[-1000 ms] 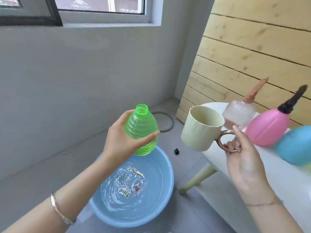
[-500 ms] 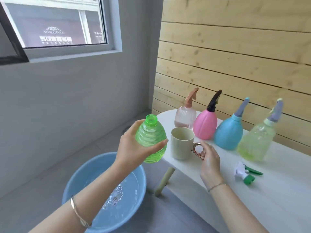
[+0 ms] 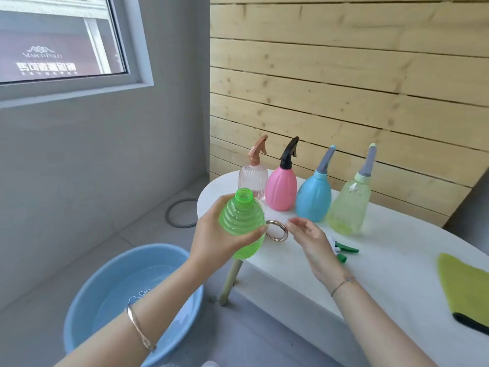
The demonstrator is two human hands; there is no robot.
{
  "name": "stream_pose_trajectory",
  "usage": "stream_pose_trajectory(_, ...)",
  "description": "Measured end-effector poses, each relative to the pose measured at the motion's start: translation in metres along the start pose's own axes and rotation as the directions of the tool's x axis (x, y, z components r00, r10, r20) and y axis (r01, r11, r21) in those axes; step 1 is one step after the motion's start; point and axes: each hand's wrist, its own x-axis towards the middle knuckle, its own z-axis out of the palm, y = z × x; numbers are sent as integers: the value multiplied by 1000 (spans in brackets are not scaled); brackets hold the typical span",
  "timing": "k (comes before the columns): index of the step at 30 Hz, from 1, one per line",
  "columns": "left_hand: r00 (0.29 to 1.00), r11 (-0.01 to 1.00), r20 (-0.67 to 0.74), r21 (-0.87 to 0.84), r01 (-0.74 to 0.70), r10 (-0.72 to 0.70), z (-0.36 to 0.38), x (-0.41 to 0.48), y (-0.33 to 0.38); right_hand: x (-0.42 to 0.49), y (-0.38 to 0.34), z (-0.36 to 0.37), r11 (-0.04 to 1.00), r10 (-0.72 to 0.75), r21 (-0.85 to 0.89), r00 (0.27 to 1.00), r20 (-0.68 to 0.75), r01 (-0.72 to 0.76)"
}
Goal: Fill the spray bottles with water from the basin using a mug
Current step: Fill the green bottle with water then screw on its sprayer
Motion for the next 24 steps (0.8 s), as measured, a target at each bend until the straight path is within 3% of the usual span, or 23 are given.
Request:
stream_pose_trajectory(4,999,999,32,-39,11,-10,24,0,5,-12,-10,-45,956,-140,-276,983,-119,102)
stream_pose_trajectory(7,998,998,62,-57,26,-22,49,-4,10,-17,-2,-81,812,-206,-581,956,-206,50)
stream_pose_trajectory(11,992,997,121,-76,25,-15,82,-12,14,-25,15,-103,566,-144,-822,976,-165,-56)
stream_pose_trajectory(14,986,998,165,-65,24,-13,101,-19,11,-26,22,-104,496,-137,-868,984,-117,-34)
stream_pose_trajectory(16,982,999,187,-51,12,-3,111,-22,9,-25,22,-104,518,-153,-855,981,-118,-22)
stream_pose_trajectory(19,974,998,228,-61,23,-8,123,-26,4,-25,10,-107,655,-240,-755,954,-179,23)
stream_pose_trajectory(22,962,998,271,-62,30,-12,135,-27,1,-28,-26,-113,837,-316,-528,915,-250,144)
stream_pose_trajectory(24,957,997,289,-66,49,-28,145,-28,1,-34,-58,-113,904,-361,-346,883,-298,253)
